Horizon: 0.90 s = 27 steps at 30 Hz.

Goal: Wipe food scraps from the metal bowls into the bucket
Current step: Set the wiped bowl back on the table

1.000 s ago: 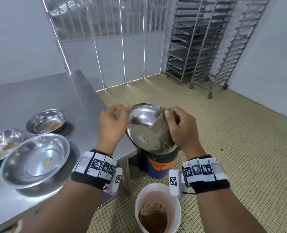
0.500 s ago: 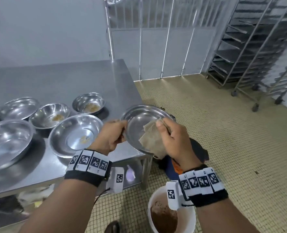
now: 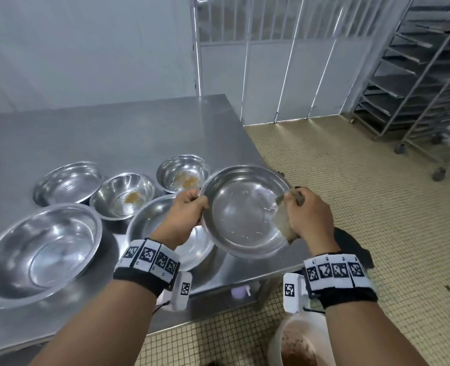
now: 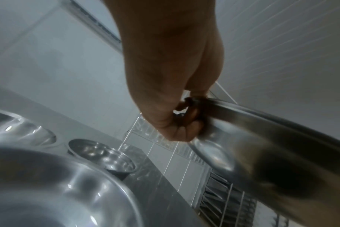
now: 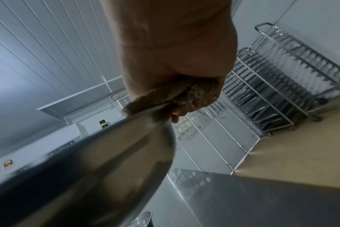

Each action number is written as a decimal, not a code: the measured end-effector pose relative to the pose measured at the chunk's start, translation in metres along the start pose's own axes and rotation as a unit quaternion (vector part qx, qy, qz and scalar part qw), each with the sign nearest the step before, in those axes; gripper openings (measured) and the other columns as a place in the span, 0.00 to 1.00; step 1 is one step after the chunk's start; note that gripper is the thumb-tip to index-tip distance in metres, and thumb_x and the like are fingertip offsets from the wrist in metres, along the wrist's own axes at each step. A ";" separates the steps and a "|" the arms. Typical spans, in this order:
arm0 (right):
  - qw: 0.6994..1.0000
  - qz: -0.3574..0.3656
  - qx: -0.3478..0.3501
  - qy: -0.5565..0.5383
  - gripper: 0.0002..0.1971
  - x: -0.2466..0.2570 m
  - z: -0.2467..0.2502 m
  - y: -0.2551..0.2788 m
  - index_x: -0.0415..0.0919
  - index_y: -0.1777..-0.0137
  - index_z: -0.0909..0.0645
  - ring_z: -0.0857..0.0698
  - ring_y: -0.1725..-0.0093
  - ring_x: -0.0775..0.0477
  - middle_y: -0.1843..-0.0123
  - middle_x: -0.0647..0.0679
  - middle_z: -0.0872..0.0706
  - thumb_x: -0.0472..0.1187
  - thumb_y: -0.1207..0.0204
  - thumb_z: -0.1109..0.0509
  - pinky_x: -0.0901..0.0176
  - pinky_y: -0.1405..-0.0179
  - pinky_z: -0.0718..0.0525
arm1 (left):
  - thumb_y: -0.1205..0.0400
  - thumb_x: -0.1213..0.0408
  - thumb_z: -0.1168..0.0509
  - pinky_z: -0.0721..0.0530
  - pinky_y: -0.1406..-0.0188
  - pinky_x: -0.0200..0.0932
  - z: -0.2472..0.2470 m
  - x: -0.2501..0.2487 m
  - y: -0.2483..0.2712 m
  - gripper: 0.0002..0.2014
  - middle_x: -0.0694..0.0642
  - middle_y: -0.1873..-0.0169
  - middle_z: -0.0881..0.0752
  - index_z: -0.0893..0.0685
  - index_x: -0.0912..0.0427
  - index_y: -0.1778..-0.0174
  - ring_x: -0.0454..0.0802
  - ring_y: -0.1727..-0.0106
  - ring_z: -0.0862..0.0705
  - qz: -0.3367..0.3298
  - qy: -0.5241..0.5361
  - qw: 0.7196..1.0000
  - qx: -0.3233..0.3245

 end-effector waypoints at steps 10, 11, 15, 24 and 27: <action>0.999 -0.037 0.027 0.018 0.11 0.010 -0.042 -0.035 0.48 0.44 0.20 0.14 0.53 0.41 0.52 0.47 0.12 0.53 0.12 0.39 0.47 0.54 0.16 | 0.14 0.69 0.35 0.08 0.59 0.56 0.016 0.019 -0.059 0.15 0.60 0.52 0.11 0.25 0.53 0.33 0.56 0.58 0.09 -0.028 -0.260 0.965 0.024; 0.998 -0.041 0.034 0.031 0.11 0.006 -0.045 -0.039 0.48 0.45 0.21 0.15 0.53 0.41 0.52 0.47 0.12 0.53 0.11 0.40 0.48 0.55 0.18 | 0.14 0.68 0.34 0.08 0.56 0.58 0.014 0.026 -0.063 0.14 0.59 0.52 0.11 0.25 0.52 0.34 0.56 0.57 0.09 -0.020 -0.274 0.961 0.031; 0.993 -0.066 0.067 0.066 0.10 -0.018 -0.066 -0.051 0.52 0.47 0.24 0.16 0.51 0.40 0.52 0.47 0.13 0.55 0.11 0.42 0.45 0.51 0.16 | 0.15 0.66 0.34 0.11 0.54 0.58 0.001 0.045 -0.080 0.12 0.56 0.56 0.12 0.24 0.53 0.37 0.57 0.59 0.13 0.001 -0.339 0.940 0.046; 0.977 -0.107 0.155 0.099 0.15 -0.069 -0.110 -0.084 0.48 0.39 0.21 0.14 0.46 0.38 0.46 0.44 0.13 0.54 0.10 0.44 0.42 0.44 0.15 | 0.13 0.66 0.38 0.17 0.45 0.54 -0.035 0.058 -0.132 0.14 0.62 0.38 0.13 0.25 0.61 0.31 0.61 0.41 0.14 0.021 -0.466 0.880 0.089; 0.974 -0.091 0.175 0.110 0.15 -0.074 -0.118 -0.104 0.47 0.40 0.21 0.13 0.45 0.37 0.46 0.43 0.12 0.54 0.10 0.44 0.39 0.41 0.14 | 0.12 0.65 0.38 0.18 0.51 0.50 -0.042 0.060 -0.150 0.13 0.61 0.41 0.12 0.25 0.61 0.31 0.58 0.47 0.14 0.039 -0.479 0.873 0.089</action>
Point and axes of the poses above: each hand's wrist, its own y-axis away from the middle knuckle, its own z-axis out of the back of the hand, x = y × z, the point moved 8 cm from there along -y, towards the middle knuckle
